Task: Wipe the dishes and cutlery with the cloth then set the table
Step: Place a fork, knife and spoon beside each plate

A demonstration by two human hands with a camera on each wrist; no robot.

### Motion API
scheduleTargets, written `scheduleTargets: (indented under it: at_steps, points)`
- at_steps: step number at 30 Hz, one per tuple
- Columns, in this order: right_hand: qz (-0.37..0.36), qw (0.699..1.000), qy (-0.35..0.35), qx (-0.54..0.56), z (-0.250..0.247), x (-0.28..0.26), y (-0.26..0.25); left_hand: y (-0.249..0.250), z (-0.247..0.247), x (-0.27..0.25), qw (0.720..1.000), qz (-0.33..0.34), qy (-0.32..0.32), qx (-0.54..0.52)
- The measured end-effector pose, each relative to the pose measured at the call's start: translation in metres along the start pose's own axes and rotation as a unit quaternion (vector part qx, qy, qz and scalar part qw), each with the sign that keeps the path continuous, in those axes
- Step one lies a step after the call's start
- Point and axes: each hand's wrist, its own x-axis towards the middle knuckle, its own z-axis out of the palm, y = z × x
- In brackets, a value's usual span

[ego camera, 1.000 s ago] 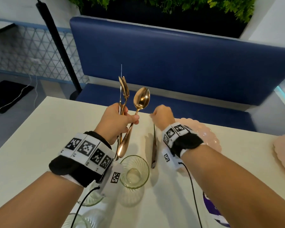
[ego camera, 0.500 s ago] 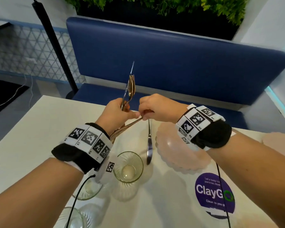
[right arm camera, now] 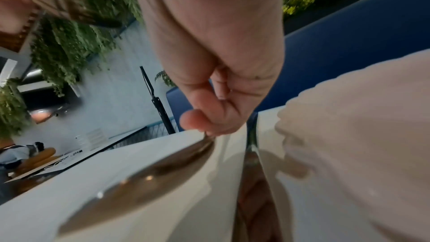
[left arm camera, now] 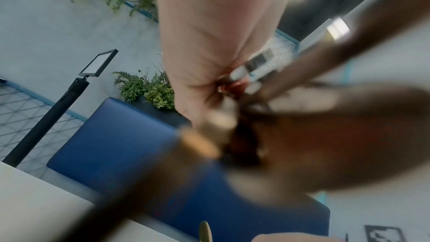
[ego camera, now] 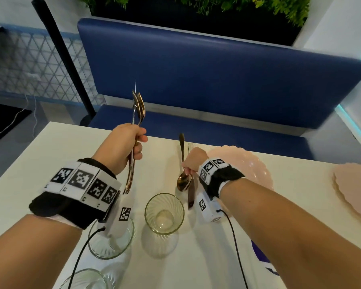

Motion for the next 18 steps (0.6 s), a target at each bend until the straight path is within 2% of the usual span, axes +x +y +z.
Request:
scheduleTargets:
  at_steps: [5,7,12,18]
  points:
    - [0.026,0.999,-0.019,0.012,0.019,0.007,0.003,-0.005,-0.005,-0.004,0.999,0.014,-0.019,0.037]
    - [0.019,0.997,-0.044,0.057,0.020,0.008,0.006,-0.008,-0.006,-0.006,0.998,0.019,-0.029,0.046]
    - [0.013,0.992,-0.016,0.127,0.025,0.012,0.005,-0.013,-0.006,-0.009,0.996,0.020,-0.048,0.068]
    - [0.005,0.998,0.033,0.062,0.024,0.007,-0.003,-0.013,0.001,-0.016,0.995,0.020,-0.068,0.077]
